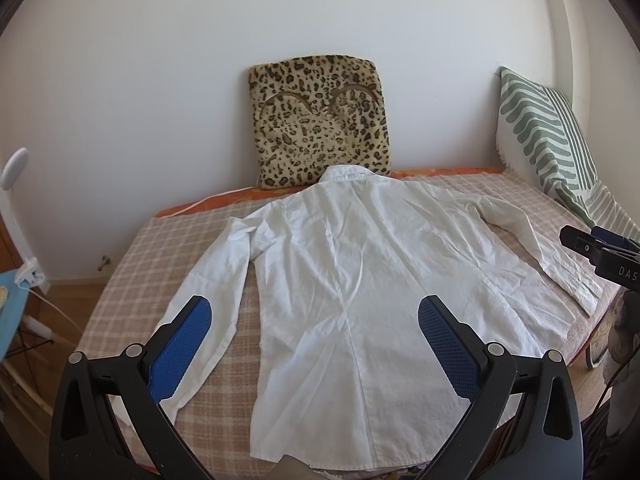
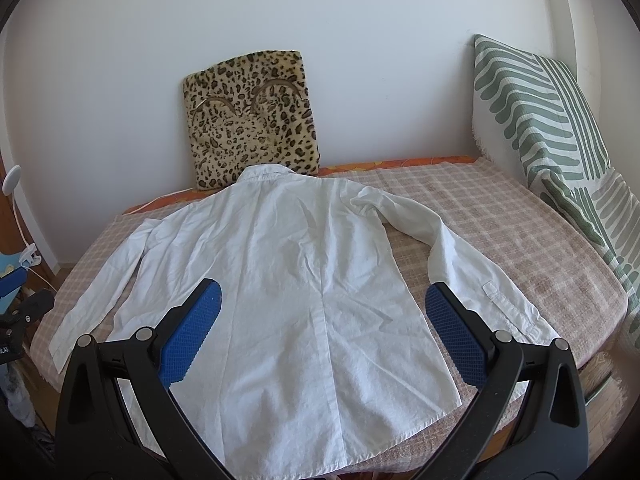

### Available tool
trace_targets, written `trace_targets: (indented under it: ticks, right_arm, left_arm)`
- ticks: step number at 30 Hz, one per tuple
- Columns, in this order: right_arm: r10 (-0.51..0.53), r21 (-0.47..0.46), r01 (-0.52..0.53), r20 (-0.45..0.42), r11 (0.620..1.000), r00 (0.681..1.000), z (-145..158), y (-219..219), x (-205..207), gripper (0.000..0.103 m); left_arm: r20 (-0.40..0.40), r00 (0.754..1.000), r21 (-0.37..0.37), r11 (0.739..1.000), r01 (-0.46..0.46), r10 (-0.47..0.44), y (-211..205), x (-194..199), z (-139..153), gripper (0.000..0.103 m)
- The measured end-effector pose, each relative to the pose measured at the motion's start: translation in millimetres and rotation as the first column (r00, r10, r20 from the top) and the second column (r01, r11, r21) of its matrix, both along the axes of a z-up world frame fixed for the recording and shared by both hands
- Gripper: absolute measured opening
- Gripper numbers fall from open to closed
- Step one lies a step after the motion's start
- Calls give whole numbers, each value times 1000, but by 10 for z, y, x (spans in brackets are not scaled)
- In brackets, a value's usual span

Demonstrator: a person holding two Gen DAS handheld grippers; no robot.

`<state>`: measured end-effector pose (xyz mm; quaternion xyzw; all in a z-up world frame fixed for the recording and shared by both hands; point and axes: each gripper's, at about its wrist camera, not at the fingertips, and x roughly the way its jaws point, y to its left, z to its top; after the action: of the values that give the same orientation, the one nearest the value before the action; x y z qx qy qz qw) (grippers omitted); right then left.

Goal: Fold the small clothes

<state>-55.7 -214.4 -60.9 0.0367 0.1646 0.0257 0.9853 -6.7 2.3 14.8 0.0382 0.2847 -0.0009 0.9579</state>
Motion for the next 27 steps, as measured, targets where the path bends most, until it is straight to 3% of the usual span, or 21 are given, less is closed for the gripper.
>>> trace_targets:
  ticks: [27]
  right_arm:
    - [35,16,-35,2,999,999,46,173,48,103]
  left_arm:
    - [-6,1000,-4,1000,-28,28,173,-11,-45,103]
